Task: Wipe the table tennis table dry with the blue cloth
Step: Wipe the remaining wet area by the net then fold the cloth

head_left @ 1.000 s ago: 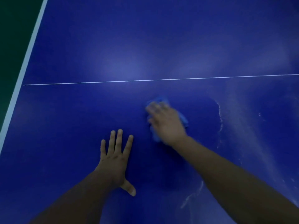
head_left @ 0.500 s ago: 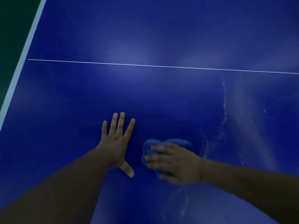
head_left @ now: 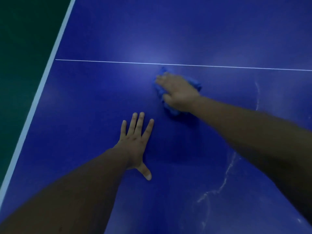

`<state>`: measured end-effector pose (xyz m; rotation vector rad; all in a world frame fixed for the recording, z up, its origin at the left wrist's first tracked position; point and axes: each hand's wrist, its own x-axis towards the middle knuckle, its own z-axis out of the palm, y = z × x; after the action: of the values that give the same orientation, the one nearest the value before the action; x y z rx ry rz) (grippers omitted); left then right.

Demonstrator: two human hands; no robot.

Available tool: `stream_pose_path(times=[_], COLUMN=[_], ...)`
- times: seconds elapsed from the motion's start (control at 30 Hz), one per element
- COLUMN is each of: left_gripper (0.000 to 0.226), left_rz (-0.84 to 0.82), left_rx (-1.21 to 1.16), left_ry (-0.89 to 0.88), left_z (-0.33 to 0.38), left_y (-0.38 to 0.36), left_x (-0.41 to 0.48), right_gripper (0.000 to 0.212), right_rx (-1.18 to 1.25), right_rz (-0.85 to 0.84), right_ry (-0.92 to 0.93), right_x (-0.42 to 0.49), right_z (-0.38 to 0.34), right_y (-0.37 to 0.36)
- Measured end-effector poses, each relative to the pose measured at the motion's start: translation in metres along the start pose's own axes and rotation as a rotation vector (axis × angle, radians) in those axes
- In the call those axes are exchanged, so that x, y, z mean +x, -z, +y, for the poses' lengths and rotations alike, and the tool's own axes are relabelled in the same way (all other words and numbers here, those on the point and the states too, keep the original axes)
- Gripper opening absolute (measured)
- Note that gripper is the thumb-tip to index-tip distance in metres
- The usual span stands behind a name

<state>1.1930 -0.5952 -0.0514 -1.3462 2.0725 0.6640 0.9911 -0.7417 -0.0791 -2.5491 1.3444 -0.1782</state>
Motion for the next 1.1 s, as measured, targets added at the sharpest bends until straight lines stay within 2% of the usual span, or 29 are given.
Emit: stream_pose_path(times=[0.1,0.17,0.23,0.3,0.37,0.43,0.53,0.6,0.7,0.83,0.93,1.0,1.07,1.1], left_gripper=[0.181,0.179,0.172,0.163,0.162,0.163,0.162,0.162,0.161,0.160,0.155,0.150,0.141,0.137], left_rz=[0.108,0.179,0.147,0.080,0.025,0.000,0.011,0.016,0.022,0.019,0.151,0.206,0.198,0.197], left_rx=[-0.044,-0.195,-0.303,-0.343,-0.339,-0.327,-0.316,-0.301,-0.313,-0.337,-0.368,-0.347,-0.302,-0.289], left_ry=[0.020,0.164,0.309,0.332,0.327,0.333,0.337,0.343,0.330,0.255,0.122,0.067,0.031,0.011], left_z=[-0.007,-0.007,0.000,0.004,0.004,0.003,0.004,0.004,0.003,-0.002,-0.013,-0.013,-0.002,0.005], left_y=[-0.018,-0.037,-0.045,-0.047,-0.045,-0.046,-0.051,-0.051,-0.051,-0.047,-0.058,-0.082,-0.118,-0.137], left_x=[-0.013,-0.031,-0.045,-0.047,-0.043,-0.040,-0.040,-0.040,-0.040,-0.049,-0.072,-0.100,-0.131,-0.143], right_gripper=[0.064,0.067,0.066,0.066,0.071,0.074,0.062,0.061,0.064,0.054,0.050,0.051,0.055,0.059], right_rx=[0.067,0.137,0.132,0.099,0.054,0.017,-0.095,-0.114,-0.065,-0.024,-0.090,-0.113,-0.125,-0.117], right_rz=[-0.097,-0.150,-0.193,-0.177,-0.122,-0.050,-0.050,-0.009,0.039,0.039,-0.146,-0.256,-0.251,-0.230], right_ry=[0.154,0.239,0.335,0.378,0.307,0.139,-0.039,-0.101,-0.187,0.153,0.454,0.615,0.668,0.575], right_x=[-0.011,-0.036,-0.070,-0.101,-0.120,-0.122,-0.108,-0.091,-0.086,-0.171,-0.266,-0.297,-0.288,-0.273], right_z=[-0.075,-0.106,-0.114,-0.095,-0.051,0.008,0.071,0.071,0.030,-0.075,-0.155,-0.170,-0.152,-0.137], right_y=[-0.018,-0.027,-0.034,-0.033,-0.023,-0.006,0.011,0.011,-0.005,-0.041,-0.054,-0.054,-0.050,-0.047])
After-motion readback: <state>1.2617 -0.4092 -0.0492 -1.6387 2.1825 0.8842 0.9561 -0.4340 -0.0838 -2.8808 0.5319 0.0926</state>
